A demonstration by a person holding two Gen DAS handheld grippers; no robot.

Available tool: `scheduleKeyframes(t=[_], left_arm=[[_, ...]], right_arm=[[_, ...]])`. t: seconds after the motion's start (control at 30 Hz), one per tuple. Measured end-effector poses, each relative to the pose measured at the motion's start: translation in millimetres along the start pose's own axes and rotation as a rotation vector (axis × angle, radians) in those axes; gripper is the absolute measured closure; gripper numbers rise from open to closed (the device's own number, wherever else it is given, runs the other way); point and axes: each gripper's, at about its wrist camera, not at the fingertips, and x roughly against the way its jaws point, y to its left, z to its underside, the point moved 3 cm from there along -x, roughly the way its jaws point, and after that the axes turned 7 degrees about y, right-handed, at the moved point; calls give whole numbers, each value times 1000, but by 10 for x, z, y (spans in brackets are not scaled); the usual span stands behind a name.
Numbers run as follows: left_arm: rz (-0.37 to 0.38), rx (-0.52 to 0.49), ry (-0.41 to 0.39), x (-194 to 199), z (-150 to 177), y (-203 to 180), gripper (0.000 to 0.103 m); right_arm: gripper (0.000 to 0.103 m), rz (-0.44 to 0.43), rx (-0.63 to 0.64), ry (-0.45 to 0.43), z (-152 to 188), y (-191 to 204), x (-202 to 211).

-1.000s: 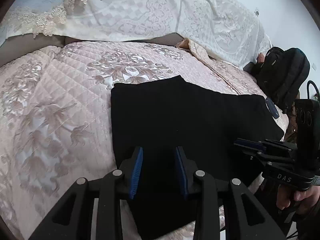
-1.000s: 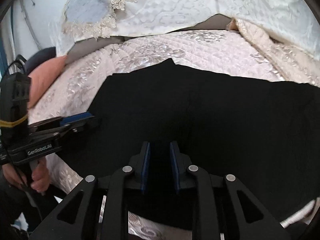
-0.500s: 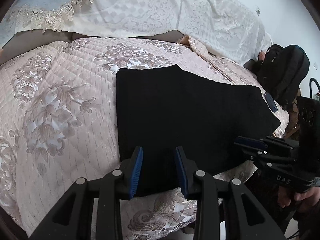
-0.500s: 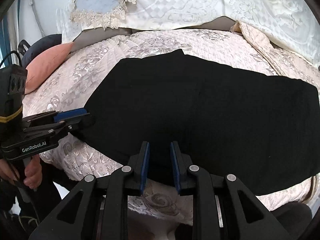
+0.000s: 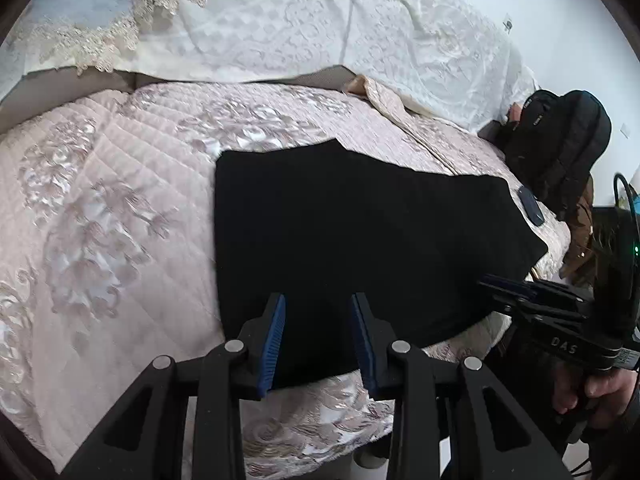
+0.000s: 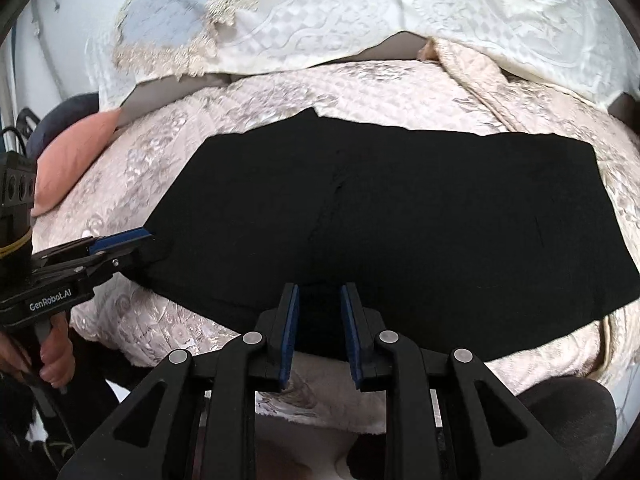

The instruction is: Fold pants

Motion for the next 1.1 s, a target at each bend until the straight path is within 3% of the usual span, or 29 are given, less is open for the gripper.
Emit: scheduleKeyframes(t=[0.17,0.4,0.53,0.73,0.83,1.1], left_arm=[[-35,37,-16,46,-25,147,67],[-34,35,2,49,48,137,67],[-55,21,26,-33,73,71,67],[-45,1,-20,72,-98,-19,67],[-47,3,-42,107,-187,-19,67],[-60,7,-26,45,-233,-13,67]], right_arm=[[81,-4,-46,-14,21,-104,76],[74,-87,-19,-36,-8,63,61],[74,-32,12,25,5,124,-172],[74,8,-8,-30,-150,75,-19],[68,25,-33,-51,-208,11,71],[66,57,-91,-71,-228,-152,173]])
